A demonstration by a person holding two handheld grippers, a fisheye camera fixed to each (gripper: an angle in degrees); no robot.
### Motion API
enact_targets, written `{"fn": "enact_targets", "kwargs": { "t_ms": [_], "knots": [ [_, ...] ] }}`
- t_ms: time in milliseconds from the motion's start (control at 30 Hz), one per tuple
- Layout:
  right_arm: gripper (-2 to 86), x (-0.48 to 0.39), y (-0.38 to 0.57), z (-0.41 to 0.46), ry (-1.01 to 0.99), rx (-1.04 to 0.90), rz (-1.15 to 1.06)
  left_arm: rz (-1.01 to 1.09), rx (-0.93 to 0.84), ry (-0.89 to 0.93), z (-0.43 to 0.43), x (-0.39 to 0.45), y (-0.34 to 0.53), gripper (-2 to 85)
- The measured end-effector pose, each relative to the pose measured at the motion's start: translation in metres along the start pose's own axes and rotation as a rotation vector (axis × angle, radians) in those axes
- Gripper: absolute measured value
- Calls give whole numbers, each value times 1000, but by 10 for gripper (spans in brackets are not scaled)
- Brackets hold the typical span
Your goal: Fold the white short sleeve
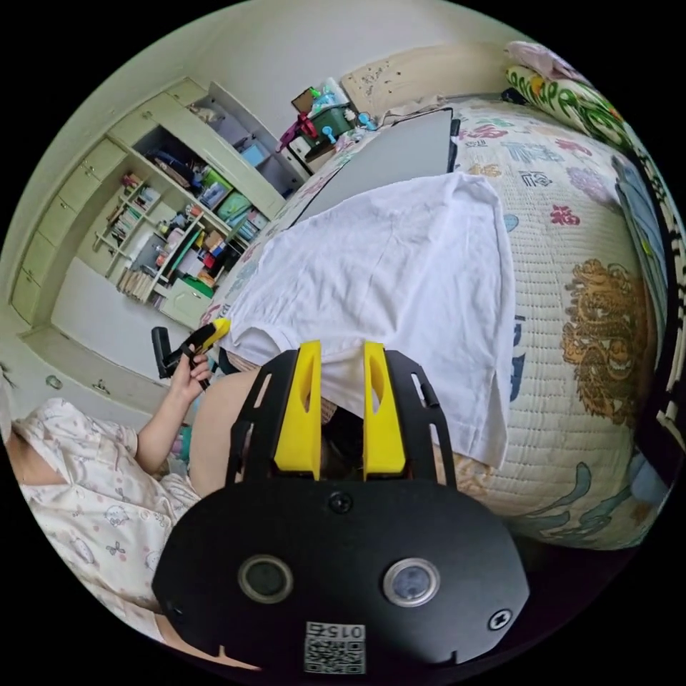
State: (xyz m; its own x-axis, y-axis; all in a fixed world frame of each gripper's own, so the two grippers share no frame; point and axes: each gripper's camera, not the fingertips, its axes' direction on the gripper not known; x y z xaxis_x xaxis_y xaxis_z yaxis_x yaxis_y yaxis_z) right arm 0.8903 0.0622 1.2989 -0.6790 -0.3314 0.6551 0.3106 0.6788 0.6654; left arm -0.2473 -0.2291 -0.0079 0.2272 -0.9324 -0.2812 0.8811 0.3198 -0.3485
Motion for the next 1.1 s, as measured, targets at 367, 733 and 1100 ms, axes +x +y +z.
{"fn": "enact_targets", "kwargs": {
  "t_ms": [367,733,1100],
  "knots": [
    [94,149,-34,-96,-160,157,258,8,-13,6,2,33,23,92],
    [13,248,-46,-112,-140,131,253,-1,27,17,3,59,53,-4],
    [-1,363,6,-97,-40,136,254,32,5,5,12,81,95,-6]
  ]
}}
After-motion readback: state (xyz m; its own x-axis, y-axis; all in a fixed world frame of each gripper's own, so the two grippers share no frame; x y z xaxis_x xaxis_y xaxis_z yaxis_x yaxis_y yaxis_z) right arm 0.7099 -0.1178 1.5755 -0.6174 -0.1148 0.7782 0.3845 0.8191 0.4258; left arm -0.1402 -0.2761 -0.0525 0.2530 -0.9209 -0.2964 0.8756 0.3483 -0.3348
